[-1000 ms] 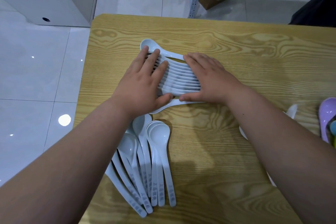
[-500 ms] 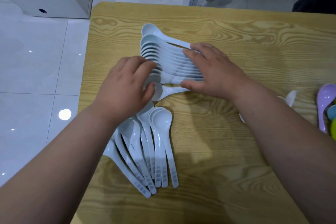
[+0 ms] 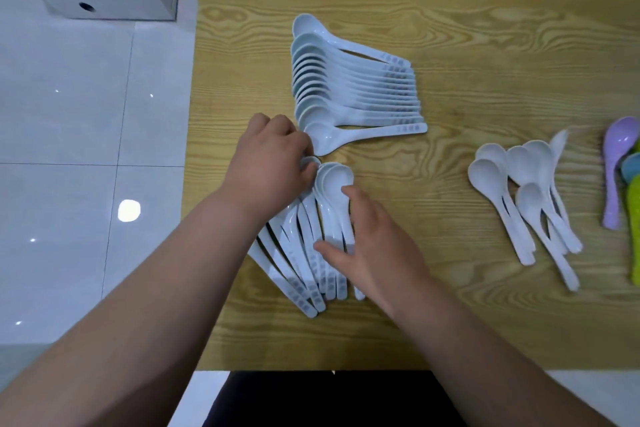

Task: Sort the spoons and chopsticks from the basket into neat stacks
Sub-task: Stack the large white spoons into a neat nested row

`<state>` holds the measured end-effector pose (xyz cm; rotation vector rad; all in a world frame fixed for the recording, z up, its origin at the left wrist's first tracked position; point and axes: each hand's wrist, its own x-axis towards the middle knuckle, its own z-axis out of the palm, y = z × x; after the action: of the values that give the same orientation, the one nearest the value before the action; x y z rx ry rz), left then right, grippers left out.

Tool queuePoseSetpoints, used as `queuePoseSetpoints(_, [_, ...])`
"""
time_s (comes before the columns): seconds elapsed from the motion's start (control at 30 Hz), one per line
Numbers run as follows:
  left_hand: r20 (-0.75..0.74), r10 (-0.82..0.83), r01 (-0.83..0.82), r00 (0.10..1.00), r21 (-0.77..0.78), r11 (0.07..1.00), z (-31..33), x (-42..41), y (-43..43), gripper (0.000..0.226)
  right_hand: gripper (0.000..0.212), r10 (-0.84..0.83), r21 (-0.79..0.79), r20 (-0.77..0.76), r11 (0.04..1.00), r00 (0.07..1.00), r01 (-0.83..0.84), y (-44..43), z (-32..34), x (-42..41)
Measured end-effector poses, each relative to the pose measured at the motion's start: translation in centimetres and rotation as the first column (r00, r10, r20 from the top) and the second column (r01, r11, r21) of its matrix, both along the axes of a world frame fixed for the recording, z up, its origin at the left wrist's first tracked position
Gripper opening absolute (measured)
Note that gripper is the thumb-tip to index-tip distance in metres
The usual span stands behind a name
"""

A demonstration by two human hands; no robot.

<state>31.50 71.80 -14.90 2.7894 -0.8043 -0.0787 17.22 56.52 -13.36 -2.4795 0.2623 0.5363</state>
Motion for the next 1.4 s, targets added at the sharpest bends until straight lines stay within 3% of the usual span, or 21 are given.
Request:
queuePoseSetpoints(0.27, [0.012,-0.088,0.089,0.996,-0.038,0.995,-0.9,-1.0,0.5,0.019,0.068,-0.049,-0.011,-0.018,0.999,0.999,0.049,1.9,-0.2,-1.0])
queuePoseSetpoints(0.43, [-0.006,-0.089,0.087,0.996,-0.172,0.981,0.1,-2.9,1.3,0.028,0.056,-0.259,0.229,-0.016,0.939,0.966,0.255,1.3,0.0,-2.2])
queuePoseSetpoints(0.5, [-0.149,-0.02,-0.029,0.989,-0.323,0.946,1.8,-4.0,1.1,0.025,0.053,-0.348,0.392,-0.067,0.852,0.935,0.346,0.8,0.6,-2.8])
queuePoseSetpoints(0.57, [-0.406,0.089,-0.288,0.909,-0.461,0.839,4.0,-5.1,0.4,0.026,0.055,-0.394,0.549,-0.127,0.737,0.91,0.395,0.6,2.0,-3.2])
queuePoseSetpoints(0.63, [-0.735,0.083,-0.588,0.673,-0.463,0.663,6.2,-5.7,-0.6,0.029,0.058,-0.393,0.668,-0.166,0.63,0.904,0.397,0.6,3.3,-3.3])
queuePoseSetpoints(0.7, [-0.886,-0.046,-0.736,0.461,-0.41,0.539,7.1,-5.9,-1.2,0.034,0.06,-0.363,0.718,-0.164,0.593,0.917,0.363,0.8,4.3,-3.2])
queuePoseSetpoints(0.73, [-0.902,-0.091,-0.752,0.422,-0.404,0.52,7.3,-5.9,-1.4,0.031,0.06,-0.346,0.721,-0.154,0.601,0.926,0.344,0.9,4.6,-3.1])
queuePoseSetpoints(0.83, [-0.883,-0.081,-0.768,0.462,-0.443,0.462,7.4,-5.4,-2.0,0.011,0.054,-0.331,0.741,-0.194,0.568,0.923,0.359,0.8,5.2,-2.5])
queuePoseSetpoints(0.97, [-0.887,-0.146,-0.849,0.439,-0.462,0.257,7.2,-3.8,-3.2,0.012,0.03,-0.206,0.8,-0.51,0.243,0.835,0.548,-0.7,5.8,-0.9])
queuePoseSetpoints(1.1, [-0.871,-0.164,-0.868,0.462,-0.483,0.117,6.9,-2.2,-4.3,0.014,0.036,-0.088,0.81,-0.569,0.11,0.817,0.576,-3.0,5.4,0.9])
queuePoseSetpoints(1.17, [-0.864,-0.13,-0.856,0.487,-0.501,0.125,6.6,-1.5,-4.8,0.013,0.034,-0.113,0.809,-0.567,0.107,0.816,0.578,-4.1,5.0,2.2])
queuePoseSetpoints(1.23, [-0.859,-0.075,-0.841,0.507,-0.511,0.174,6.3,-0.3,-5.1,0.012,0.038,-0.152,0.812,-0.538,0.171,0.829,0.558,-5.4,4.8,3.9])
queuePoseSetpoints(1.33, [-0.819,0.105,-0.81,0.564,-0.524,0.264,5.7,1.8,-5.3,0.02,0.033,-0.162,0.8,-0.435,0.382,0.886,0.463,-7.7,4.4,7.0])
queuePoseSetpoints(1.4, [-0.737,0.255,-0.777,0.626,-0.563,0.281,5.3,2.8,-5.2,0.013,0.027,-0.201,0.759,-0.333,0.523,0.921,0.389,-9.2,4.0,9.3])
